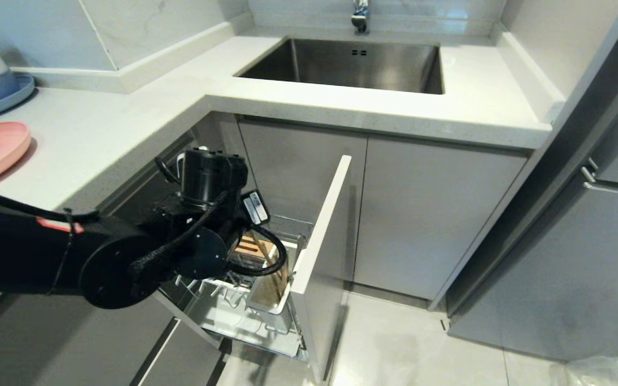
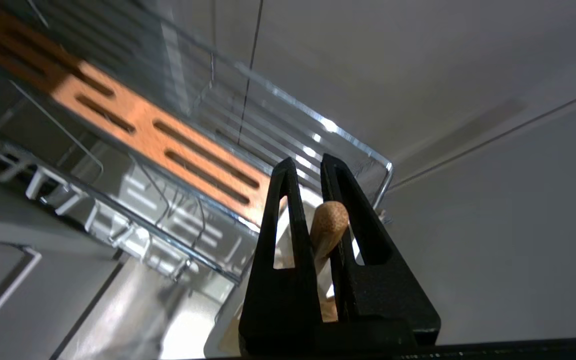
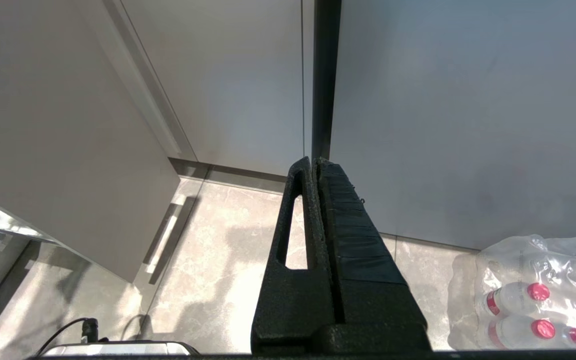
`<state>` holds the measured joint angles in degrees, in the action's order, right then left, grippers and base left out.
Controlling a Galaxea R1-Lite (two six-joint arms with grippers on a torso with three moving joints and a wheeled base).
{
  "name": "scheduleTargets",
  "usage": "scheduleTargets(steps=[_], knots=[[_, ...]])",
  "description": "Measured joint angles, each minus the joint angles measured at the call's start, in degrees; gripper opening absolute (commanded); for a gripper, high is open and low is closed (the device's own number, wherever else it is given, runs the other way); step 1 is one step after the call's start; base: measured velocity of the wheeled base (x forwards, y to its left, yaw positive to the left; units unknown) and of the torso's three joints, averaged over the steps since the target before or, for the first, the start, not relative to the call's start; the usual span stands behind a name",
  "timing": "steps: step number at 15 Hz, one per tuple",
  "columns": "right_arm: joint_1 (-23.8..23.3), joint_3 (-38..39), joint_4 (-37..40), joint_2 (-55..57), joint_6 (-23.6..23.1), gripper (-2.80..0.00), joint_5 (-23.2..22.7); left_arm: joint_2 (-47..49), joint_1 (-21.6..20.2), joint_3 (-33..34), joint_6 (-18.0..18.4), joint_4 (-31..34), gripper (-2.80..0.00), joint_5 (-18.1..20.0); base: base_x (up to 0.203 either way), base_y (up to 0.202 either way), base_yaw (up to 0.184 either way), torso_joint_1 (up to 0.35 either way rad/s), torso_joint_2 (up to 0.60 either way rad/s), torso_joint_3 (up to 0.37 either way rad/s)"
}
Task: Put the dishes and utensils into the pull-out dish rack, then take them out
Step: Take the chopsticks out of the cupboard
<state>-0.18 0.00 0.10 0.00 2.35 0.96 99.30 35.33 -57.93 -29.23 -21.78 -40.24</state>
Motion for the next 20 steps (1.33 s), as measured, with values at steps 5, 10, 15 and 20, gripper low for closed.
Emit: scheduleTargets(steps=[5, 10, 15, 20], knots=[[0.0, 0.0, 0.0, 0.0, 0.0, -2.80, 0.0, -7.3, 0.0, -0.3, 4.1, -0.1, -2.80, -0.8, 0.000, 0.000, 0.000, 0.000, 0.00, 0.000], [0.0, 0.0, 0.0, 0.0, 0.0, -2.80, 0.0, -14.5, -0.1, -1.1, 8.2, -0.2, -2.80, -1.3, 0.000, 0.000, 0.000, 0.000, 0.00, 0.000], [0.0, 0.0, 0.0, 0.0, 0.0, -2.80, 0.0, -23.1, -1.7, -3.3, 15.1, -1.0, -2.80, -1.5, 0.000, 0.000, 0.000, 0.000, 0.00, 0.000], [0.0, 0.0, 0.0, 0.0, 0.0, -2.80, 0.0, -29.2, -15.0, -5.6, 28.8, -16.8, -2.80, 0.2, 0.000, 0.000, 0.000, 0.000, 0.00, 0.000]])
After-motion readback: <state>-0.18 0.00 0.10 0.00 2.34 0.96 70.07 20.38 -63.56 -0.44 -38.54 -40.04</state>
